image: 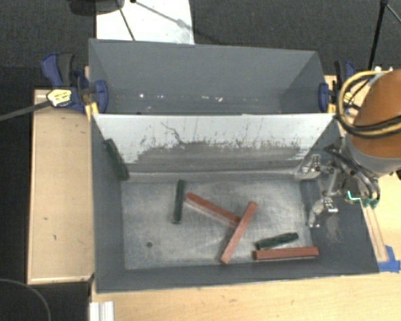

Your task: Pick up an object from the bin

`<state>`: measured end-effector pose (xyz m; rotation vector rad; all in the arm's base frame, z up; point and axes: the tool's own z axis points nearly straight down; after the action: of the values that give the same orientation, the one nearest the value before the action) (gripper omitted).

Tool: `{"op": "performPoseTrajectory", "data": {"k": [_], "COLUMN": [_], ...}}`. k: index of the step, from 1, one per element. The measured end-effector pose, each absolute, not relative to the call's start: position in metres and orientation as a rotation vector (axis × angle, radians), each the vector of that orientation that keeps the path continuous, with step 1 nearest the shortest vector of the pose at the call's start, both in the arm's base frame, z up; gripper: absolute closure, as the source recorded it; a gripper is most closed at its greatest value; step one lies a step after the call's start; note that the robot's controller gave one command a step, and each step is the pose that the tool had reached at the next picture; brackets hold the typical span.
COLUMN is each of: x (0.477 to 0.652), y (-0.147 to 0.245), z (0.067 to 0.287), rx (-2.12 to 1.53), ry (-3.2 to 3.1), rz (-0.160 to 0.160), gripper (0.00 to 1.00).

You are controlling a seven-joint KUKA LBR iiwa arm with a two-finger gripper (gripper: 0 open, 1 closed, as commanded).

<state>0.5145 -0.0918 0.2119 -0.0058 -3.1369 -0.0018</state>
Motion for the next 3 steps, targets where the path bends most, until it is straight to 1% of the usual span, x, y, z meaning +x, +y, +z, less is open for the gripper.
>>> {"op": "performPoseTrajectory", "data": {"k": [1,2,3], "x": [0.516,0.513,0.489], "y": [-0.092,-0.098,-0.089], "z": [0.216,0.175,0.095], "rx": [-0.002,0.059,0.291], "ry": [-3.145,-3.153,-3.129], "rz": [0.001,0.003,-0.001], "gripper": [0.00,0.00,1.00]}}
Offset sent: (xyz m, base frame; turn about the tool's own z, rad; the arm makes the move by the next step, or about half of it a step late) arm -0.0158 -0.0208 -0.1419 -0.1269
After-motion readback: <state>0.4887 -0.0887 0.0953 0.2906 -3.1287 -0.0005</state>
